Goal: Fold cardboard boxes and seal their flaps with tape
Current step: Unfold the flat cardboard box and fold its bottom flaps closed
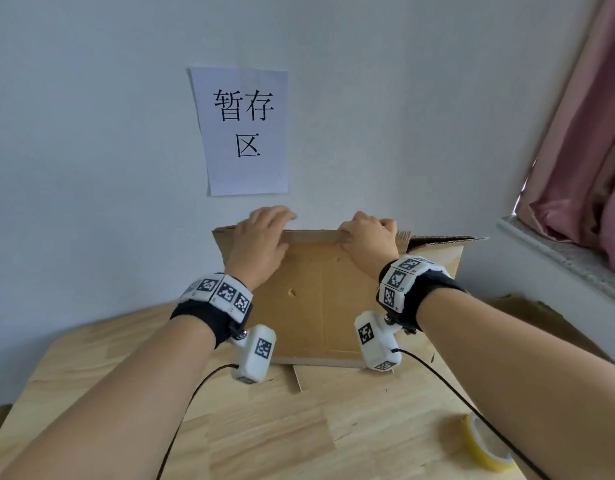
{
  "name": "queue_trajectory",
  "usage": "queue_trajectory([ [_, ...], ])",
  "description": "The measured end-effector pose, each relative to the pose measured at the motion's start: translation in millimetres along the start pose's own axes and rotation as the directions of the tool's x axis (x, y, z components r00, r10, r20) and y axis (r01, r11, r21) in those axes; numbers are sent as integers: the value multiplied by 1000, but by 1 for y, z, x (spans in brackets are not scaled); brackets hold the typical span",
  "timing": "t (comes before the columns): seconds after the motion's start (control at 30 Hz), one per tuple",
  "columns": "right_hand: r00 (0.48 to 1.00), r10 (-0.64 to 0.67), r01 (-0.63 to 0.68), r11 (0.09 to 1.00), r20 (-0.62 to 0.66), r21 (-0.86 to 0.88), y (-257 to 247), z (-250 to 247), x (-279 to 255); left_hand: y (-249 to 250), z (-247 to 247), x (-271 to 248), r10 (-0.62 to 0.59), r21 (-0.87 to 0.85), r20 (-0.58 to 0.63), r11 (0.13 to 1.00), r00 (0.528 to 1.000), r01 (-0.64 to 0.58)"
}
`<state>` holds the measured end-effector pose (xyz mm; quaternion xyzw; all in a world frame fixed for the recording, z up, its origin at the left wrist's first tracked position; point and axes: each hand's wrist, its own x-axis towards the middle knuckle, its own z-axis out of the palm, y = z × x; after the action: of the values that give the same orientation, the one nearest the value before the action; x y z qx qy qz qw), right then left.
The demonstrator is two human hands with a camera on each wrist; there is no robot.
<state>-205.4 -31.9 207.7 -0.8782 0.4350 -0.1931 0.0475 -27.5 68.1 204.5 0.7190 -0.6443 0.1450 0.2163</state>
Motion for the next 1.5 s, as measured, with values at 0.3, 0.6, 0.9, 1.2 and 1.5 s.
queue_trajectory([
  [0.3, 982, -80, 113, 976, -174, 187, -16, -4, -16, -1, -2, -8, -171, -69, 99, 981, 980, 179],
  [0.6, 806, 592, -394, 567, -26, 723, 39, -21, -4, -39, -33, -25, -612, -362, -53, 748, 789, 556],
  [0.9, 770, 443, -454, -126, 460, 882, 39, -63, -2, -23, -39, -24, -544, -596, -101, 704, 833, 387],
  [1.2, 663, 237, -623, -353, 711, 698, 58, -34, -27, -30, -14, -67, -312, -407, 82, 856, 946, 318],
  [1.5, 599, 384, -747, -48, 703, 663, 47, -2, -42, -45, 4, -99, -419, -360, 281, 788, 863, 500],
])
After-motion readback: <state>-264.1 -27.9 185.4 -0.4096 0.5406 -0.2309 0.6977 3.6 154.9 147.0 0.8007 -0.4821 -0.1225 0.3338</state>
